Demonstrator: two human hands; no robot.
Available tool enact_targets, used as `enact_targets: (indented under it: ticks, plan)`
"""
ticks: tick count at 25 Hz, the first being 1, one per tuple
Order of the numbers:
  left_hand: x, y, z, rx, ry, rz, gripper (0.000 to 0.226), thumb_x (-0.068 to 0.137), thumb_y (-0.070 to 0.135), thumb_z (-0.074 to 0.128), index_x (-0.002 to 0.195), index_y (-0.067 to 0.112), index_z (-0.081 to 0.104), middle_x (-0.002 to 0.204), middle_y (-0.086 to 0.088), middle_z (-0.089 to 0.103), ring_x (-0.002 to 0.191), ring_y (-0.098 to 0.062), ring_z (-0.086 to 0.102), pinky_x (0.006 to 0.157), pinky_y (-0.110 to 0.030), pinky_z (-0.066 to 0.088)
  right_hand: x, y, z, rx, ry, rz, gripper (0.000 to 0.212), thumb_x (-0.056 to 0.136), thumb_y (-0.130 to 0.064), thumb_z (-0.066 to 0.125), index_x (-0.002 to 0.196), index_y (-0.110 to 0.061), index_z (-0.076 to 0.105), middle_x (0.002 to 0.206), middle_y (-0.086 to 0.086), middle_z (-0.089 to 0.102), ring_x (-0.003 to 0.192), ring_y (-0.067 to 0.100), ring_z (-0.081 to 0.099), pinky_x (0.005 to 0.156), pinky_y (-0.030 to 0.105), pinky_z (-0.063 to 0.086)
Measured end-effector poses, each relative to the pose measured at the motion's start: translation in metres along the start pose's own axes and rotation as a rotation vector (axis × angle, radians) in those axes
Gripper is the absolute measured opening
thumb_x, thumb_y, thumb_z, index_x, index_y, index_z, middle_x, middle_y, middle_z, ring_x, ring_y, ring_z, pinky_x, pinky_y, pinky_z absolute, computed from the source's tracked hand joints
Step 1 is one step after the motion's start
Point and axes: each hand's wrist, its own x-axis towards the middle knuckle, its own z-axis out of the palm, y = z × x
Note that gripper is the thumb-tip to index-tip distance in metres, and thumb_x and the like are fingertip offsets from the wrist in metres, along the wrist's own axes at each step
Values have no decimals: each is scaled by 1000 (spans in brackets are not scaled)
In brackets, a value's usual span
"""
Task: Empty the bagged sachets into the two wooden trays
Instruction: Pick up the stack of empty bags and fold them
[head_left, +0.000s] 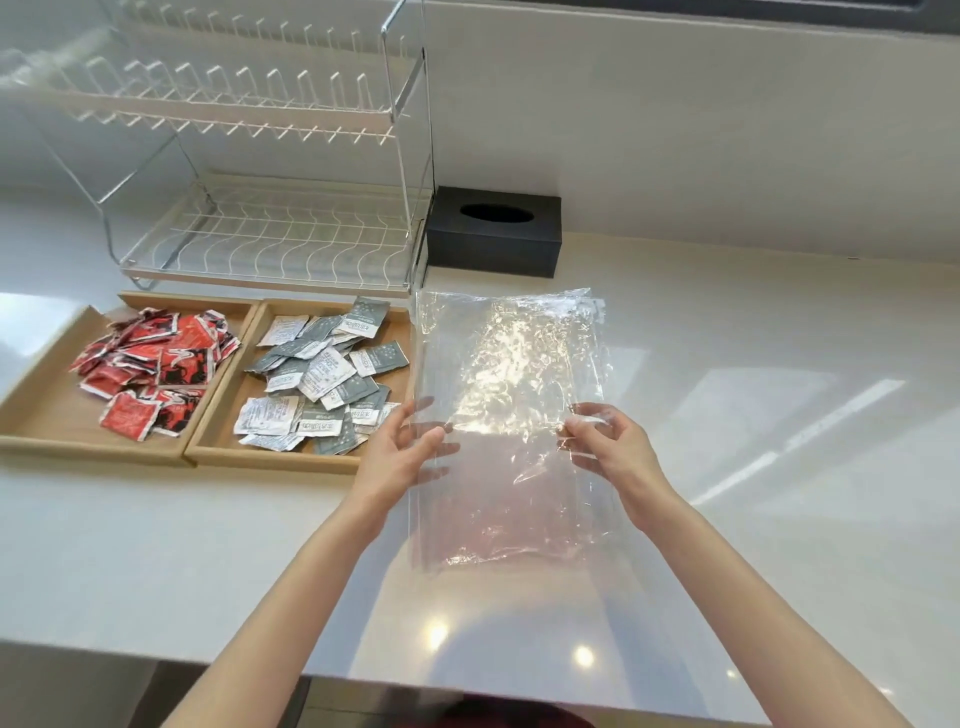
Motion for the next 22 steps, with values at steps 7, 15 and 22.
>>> enact_targets:
  ticks: [7,15,22]
  plan:
    - [-52,-11,-60,8,97,24,33,89,5,50,121,13,46,89,0,64,62,0,67,54,-18,56,-45,14,58,-12,-61,12,11,90,-21,54,100,-18,55,88,0,65,77,13,64,63,17,53]
    - [-137,-45,-156,13,188,-12,26,88,10,53,113,16,49,90,0,63,74,-10,64,65,-21,54,-120,52,152,-86,-164,26,14,91,-18,51,105,-19,53,93,3,64,88,21,62,76,28,52]
    - [-223,-91,-240,67,306,-90,34,84,40,53,110,18,56,120,-3,60,113,-19,54,102,-46,41,-196,97,229,-154,-246,71,15,86,-21,60,99,-26,56,103,11,67,98,30,64,91,49,51]
